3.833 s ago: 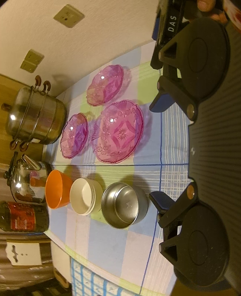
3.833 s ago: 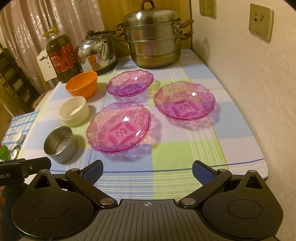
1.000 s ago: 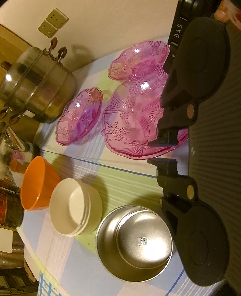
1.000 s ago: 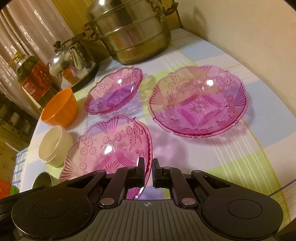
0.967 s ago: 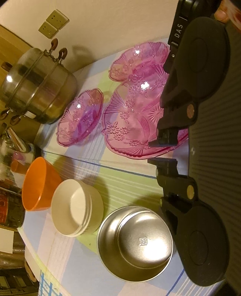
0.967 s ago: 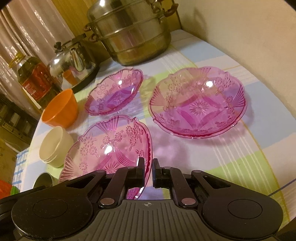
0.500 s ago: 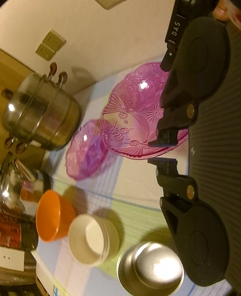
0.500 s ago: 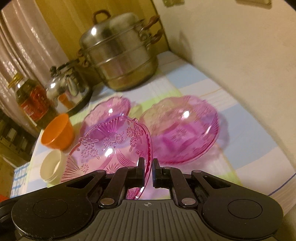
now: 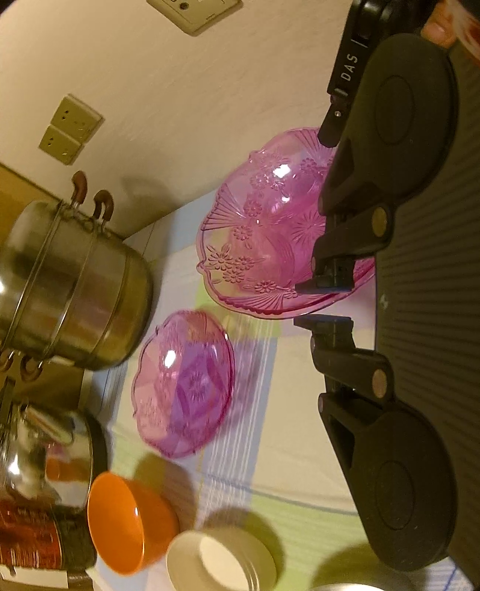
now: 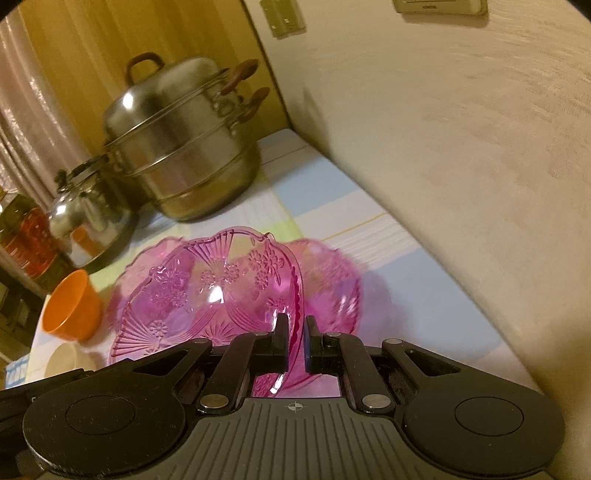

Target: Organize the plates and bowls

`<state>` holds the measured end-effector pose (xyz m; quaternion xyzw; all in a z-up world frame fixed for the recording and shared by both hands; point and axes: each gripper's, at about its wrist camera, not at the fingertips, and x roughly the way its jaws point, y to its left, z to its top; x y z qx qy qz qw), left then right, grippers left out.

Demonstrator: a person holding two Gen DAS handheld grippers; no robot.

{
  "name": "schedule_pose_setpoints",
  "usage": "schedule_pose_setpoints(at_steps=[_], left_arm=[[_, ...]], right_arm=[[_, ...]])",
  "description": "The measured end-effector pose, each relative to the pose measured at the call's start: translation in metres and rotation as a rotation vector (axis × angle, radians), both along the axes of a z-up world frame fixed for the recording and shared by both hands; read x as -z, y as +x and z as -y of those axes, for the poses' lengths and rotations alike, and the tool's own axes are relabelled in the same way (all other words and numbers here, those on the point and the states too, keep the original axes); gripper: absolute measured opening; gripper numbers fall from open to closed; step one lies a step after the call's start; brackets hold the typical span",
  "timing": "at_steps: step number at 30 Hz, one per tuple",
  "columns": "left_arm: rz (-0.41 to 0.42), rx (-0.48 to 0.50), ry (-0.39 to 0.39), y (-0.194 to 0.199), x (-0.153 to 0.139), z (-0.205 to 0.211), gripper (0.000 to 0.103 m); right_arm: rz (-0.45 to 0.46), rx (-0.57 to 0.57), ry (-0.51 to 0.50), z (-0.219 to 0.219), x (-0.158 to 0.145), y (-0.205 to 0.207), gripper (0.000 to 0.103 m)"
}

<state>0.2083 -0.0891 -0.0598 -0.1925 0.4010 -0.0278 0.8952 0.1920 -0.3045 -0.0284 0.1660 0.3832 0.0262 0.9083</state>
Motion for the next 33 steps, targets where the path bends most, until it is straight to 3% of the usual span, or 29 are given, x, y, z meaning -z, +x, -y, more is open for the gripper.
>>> schedule_pose_setpoints(at_steps=[15, 33], left_arm=[[-0.022, 0.067, 0.046, 0.048, 0.024, 0.032, 0.009], [-0.039, 0.094, 0.104, 0.06, 0.036, 0.038, 0.01]], right_arm=[[-0.027, 0.05, -0.022, 0.027, 0.027, 0.034, 0.008], [-0.045, 0.039, -0.069, 0.02, 0.043, 0.045, 0.008]])
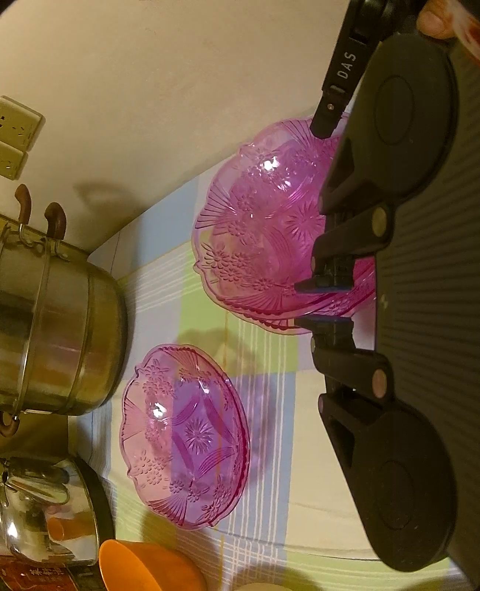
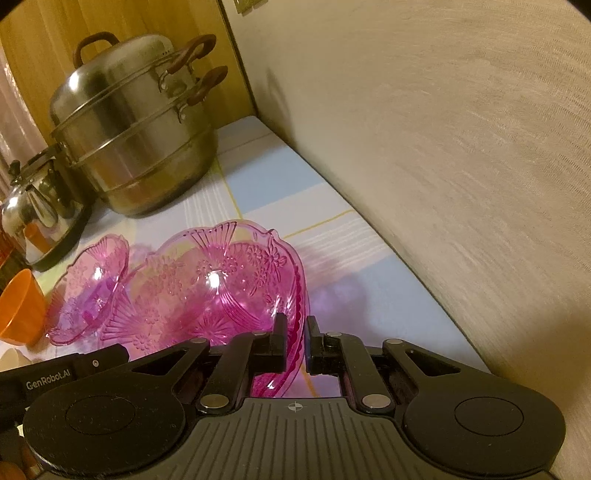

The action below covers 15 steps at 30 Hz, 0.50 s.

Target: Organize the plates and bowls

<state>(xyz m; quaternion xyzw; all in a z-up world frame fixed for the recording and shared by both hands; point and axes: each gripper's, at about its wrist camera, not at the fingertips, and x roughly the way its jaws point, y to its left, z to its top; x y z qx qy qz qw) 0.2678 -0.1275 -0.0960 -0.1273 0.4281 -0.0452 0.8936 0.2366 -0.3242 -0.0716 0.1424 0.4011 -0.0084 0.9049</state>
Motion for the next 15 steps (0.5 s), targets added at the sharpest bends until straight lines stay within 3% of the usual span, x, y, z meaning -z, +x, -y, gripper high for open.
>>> schedule_pose_setpoints(at_steps=[15], left_arm=[[0.007, 0.03, 0.041, 0.0028, -0.0003, 0.0024, 0.013]], right_arm=[[-0.014, -0.004, 0.0, 0.0005, 0.0051, 0.0028, 0.008]])
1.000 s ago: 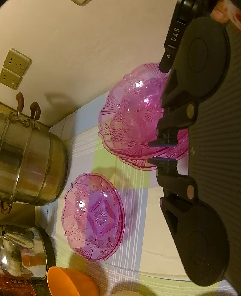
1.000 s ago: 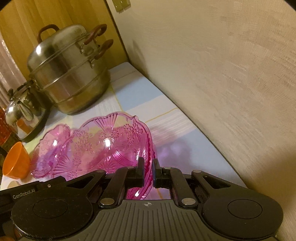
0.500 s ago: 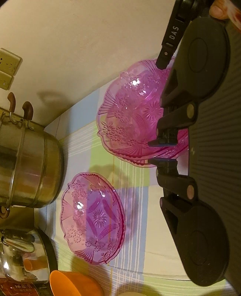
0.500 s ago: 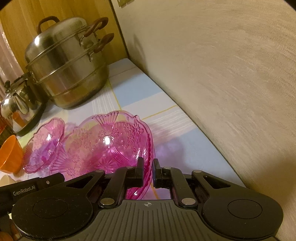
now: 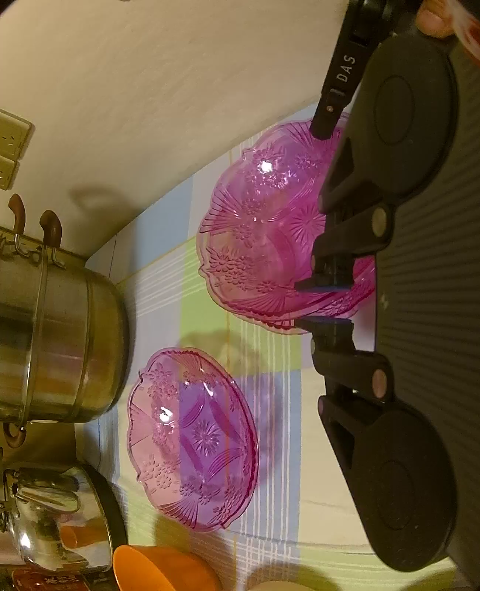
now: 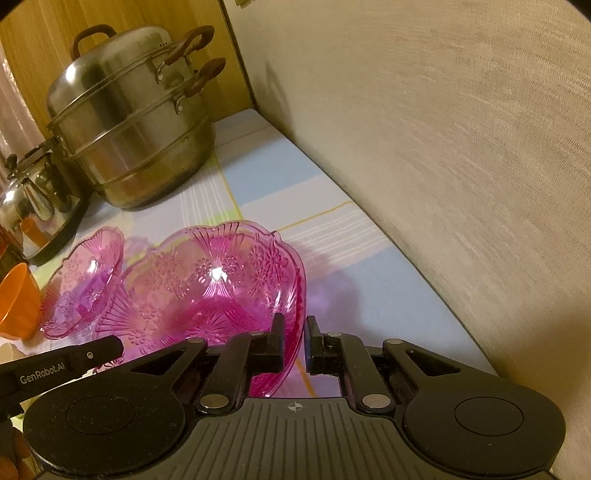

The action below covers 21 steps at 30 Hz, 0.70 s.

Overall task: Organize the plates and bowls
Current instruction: 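Open both grippers to release the plate and pull back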

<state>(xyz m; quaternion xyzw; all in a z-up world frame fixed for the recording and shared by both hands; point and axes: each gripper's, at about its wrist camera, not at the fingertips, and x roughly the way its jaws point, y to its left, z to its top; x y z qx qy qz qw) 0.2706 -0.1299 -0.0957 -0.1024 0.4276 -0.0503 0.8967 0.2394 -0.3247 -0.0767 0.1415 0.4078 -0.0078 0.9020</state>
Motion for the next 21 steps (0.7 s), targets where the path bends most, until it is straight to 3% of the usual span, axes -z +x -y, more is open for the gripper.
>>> schedule_pose_setpoints(at_steps=[4, 5, 8, 9, 21], left_arm=[[0.006, 0.001, 0.001, -0.001, -0.003, -0.002, 0.028], [0.014, 0.004, -0.004, -0.002, -0.004, -0.003, 0.028], [0.037, 0.002, -0.014, -0.006, -0.009, -0.007, 0.029], [0.044, 0.0, -0.017, -0.008, -0.01, -0.009, 0.029], [0.045, -0.027, -0.055, -0.023, -0.018, -0.019, 0.035]], right_arm=[[0.013, -0.004, 0.008, 0.001, 0.0, 0.0, 0.01], [0.023, -0.008, 0.013, 0.002, -0.001, -0.001, 0.015], [0.053, -0.001, 0.025, 0.004, -0.005, -0.004, 0.049], [0.068, 0.007, 0.034, 0.005, -0.006, -0.006, 0.054], [0.098, 0.013, 0.04, -0.001, -0.016, -0.028, 0.054]])
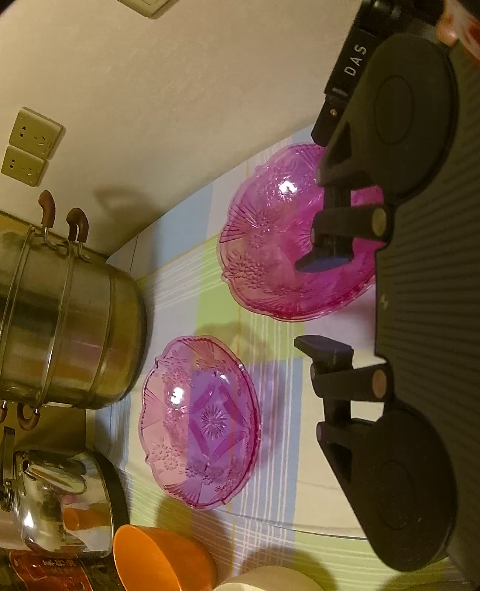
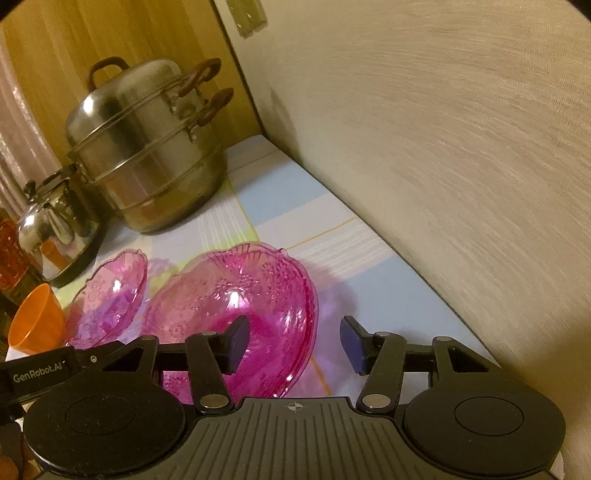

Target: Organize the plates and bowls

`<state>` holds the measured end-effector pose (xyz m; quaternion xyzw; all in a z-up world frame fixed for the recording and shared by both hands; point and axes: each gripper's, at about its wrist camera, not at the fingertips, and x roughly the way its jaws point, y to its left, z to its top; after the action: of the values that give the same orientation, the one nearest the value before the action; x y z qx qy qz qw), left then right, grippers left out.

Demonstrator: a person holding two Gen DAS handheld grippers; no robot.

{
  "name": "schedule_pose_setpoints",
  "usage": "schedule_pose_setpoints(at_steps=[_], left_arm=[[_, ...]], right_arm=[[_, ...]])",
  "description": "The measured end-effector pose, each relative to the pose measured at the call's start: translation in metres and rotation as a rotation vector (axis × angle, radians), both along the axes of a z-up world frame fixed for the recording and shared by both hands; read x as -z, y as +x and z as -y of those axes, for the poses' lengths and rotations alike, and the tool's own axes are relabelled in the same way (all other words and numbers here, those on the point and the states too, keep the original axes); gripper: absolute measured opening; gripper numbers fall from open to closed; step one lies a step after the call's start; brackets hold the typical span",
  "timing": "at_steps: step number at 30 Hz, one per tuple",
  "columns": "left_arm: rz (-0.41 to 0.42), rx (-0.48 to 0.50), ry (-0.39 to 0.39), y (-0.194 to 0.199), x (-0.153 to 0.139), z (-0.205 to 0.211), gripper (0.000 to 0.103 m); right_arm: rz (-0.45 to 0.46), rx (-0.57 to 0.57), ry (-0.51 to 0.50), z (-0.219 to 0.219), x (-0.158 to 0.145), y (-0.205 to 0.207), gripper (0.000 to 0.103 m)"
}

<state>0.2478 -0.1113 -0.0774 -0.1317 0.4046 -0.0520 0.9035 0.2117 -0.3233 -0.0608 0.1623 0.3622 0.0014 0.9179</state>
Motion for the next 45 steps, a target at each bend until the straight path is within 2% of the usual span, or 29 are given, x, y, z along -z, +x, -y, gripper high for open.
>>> schedule_pose_setpoints(at_steps=[2, 7, 9, 11, 13, 16, 21, 24, 32, 45], left_arm=[[-0.003, -0.005, -0.004, -0.003, 0.0, -0.001, 0.036], [-0.017, -0.024, -0.008, -0.013, 0.001, -0.009, 0.041], [-0.021, -0.035, -0.007, -0.017, 0.002, -0.013, 0.042], [-0.024, -0.047, -0.007, -0.022, 0.002, -0.018, 0.046], [-0.026, -0.057, -0.007, -0.027, 0.002, -0.023, 0.052], [-0.029, -0.078, -0.006, -0.033, 0.001, -0.033, 0.054], [-0.036, -0.126, -0.016, -0.041, 0.0, -0.053, 0.059], [-0.039, -0.157, -0.032, -0.043, -0.002, -0.068, 0.061], [-0.011, -0.217, -0.054, -0.042, -0.012, -0.101, 0.076], [0.142, -0.218, -0.015, -0.008, -0.026, -0.133, 0.077]], right_arm=[[0.006, -0.019, -0.007, -0.003, -0.001, -0.004, 0.054], [0.005, -0.042, 0.074, -0.005, -0.003, -0.013, 0.056], [0.017, -0.046, 0.064, -0.009, -0.005, -0.018, 0.067], [0.029, -0.057, 0.055, -0.013, -0.006, -0.021, 0.073], [0.035, -0.064, 0.044, -0.018, -0.006, -0.025, 0.075], [0.05, -0.064, 0.02, -0.026, -0.009, -0.03, 0.078], [0.056, -0.052, 0.041, -0.032, -0.011, -0.033, 0.085], [0.034, -0.059, 0.045, -0.038, -0.012, -0.03, 0.085], [-0.005, -0.091, 0.081, -0.056, -0.014, -0.019, 0.085], [0.047, -0.153, 0.04, -0.096, -0.037, 0.024, 0.085]])
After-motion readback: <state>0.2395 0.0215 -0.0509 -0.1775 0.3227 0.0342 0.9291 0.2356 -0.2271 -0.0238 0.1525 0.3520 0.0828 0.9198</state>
